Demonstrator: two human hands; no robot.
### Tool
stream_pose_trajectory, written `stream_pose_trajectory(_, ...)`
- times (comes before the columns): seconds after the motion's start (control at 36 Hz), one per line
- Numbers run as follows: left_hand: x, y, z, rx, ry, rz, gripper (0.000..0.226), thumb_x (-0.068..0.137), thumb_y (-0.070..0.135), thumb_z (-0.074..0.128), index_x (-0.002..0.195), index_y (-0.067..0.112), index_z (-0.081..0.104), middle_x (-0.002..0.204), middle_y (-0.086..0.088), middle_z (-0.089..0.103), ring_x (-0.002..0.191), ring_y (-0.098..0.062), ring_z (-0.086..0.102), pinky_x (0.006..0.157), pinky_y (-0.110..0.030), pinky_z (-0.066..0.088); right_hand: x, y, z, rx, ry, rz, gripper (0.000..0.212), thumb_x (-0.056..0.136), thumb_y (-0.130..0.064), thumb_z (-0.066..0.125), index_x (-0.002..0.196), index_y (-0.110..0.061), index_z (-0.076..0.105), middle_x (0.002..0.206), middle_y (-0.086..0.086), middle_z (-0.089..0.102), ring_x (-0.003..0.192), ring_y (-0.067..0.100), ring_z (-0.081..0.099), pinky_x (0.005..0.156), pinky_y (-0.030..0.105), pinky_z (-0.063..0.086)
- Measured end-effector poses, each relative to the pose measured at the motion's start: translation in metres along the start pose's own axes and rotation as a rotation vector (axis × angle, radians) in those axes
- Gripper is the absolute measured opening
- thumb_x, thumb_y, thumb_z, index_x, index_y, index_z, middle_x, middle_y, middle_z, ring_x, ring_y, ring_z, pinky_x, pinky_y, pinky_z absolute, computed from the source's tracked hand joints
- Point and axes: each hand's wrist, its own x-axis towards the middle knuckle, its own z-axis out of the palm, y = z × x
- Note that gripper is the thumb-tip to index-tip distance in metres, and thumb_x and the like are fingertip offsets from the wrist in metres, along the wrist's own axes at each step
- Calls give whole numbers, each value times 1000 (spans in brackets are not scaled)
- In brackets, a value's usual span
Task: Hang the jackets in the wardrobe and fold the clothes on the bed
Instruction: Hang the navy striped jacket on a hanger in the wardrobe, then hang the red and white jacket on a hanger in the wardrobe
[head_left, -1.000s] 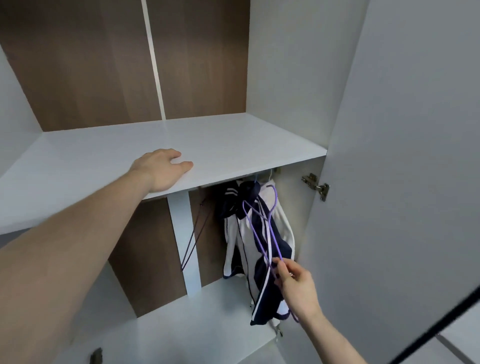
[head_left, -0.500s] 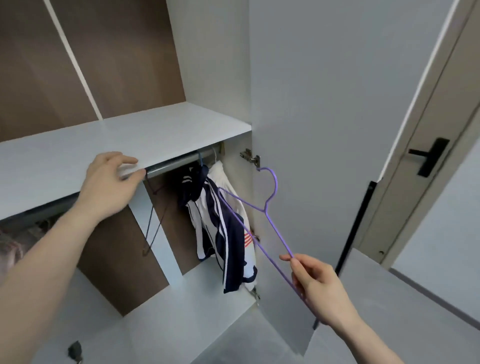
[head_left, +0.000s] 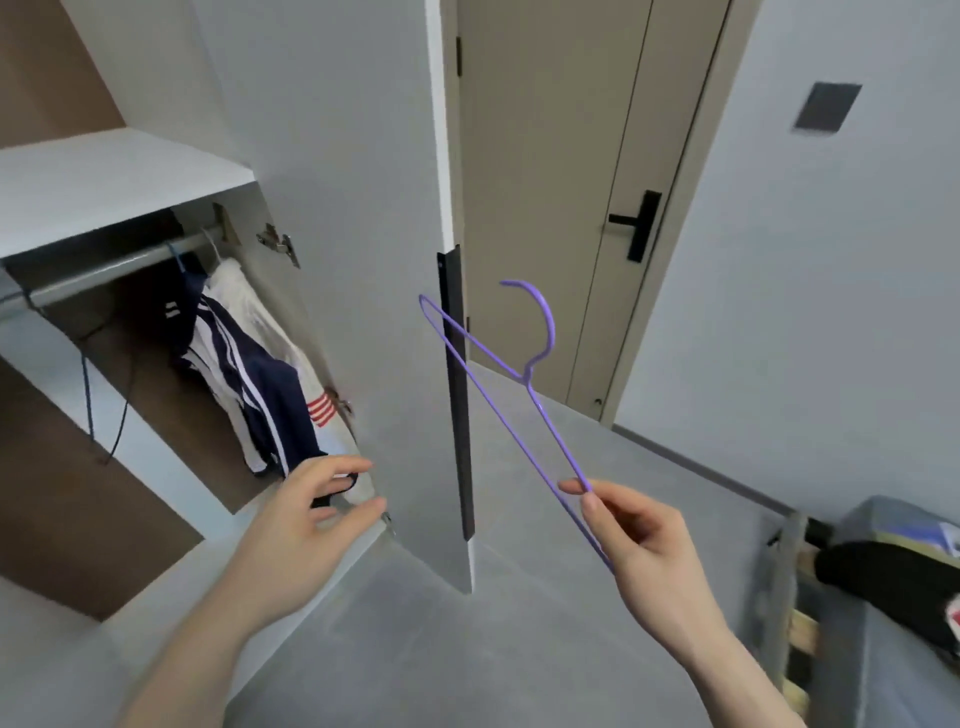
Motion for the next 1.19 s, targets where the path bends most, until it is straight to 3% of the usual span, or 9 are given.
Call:
stream_pose_trajectory(0.11,5,29,51,16,-70,72,26,88,37,76,112,43,66,122,27,60,118,12,54,93,-23,47,-22,16,-50,-15,71,3,18,98,-38,61,101,-40,78,60,-8,42,56,11,27,52,21,22)
stream_pose_trajectory(0.31,29,77,138,68,-272,187,26,89,33,76,112,40,66,120,27,60,117,8,56,96,-33,53,-48,42,-121,29,270,44,19,91,-46,61,94,-42,79,87,30,63,65,13,42,66,29,32)
stream_pose_trajectory(0.47,70,114,217,118,-450,295,27,88,35,76,113,38,66,121,28,59,116,10,55,95,-24,49,-55,68,-180,52,487,100,15,91,-40,64,94,-40,79,85,9,73,67,10,50,64,25,40)
stream_pose_trajectory(0.56,95,131,264,142,-543,338,27,89,40,73,114,42,64,121,31,57,116,12,53,95,-23,47,-50,85,-212,67,591,143,14,95,-34,65,97,-34,79,81,21,62,67,14,44,65,30,35)
stream_pose_trajectory(0.64,122,147,314,129,-611,374,26,89,40,74,113,43,64,121,32,56,116,10,54,96,-25,48,-38,103,-246,74,695,189,15,96,-24,66,99,-32,79,66,5,49,61,11,38,58,22,31)
stream_pose_trajectory(0.75,165,169,373,128,-675,426,25,89,40,73,111,45,64,122,31,57,117,6,55,97,-29,49,-4,115,-291,70,793,231,17,97,-20,66,96,-31,79,84,24,65,73,15,53,71,31,40)
stream_pose_trajectory(0.94,243,228,468,123,-797,506,27,89,42,73,113,45,63,119,28,59,115,8,55,97,-27,50,53,121,-375,-15,919,235,26,96,-15,66,91,-37,79,75,23,61,58,8,44,54,15,35)
stream_pose_trajectory(1.06,265,267,529,165,-902,547,27,91,38,72,116,42,62,121,25,59,115,7,54,98,-23,47,67,133,-415,-72,1009,277,22,96,-19,67,94,-37,79,76,21,60,63,12,46,62,26,37)
stream_pose_trajectory(1.19,277,308,598,150,-1034,551,26,90,35,74,113,41,65,119,21,62,112,12,55,96,-22,50,77,158,-457,-97,1111,329,18,97,-27,66,99,-41,77,66,12,52,57,7,41,55,16,36)
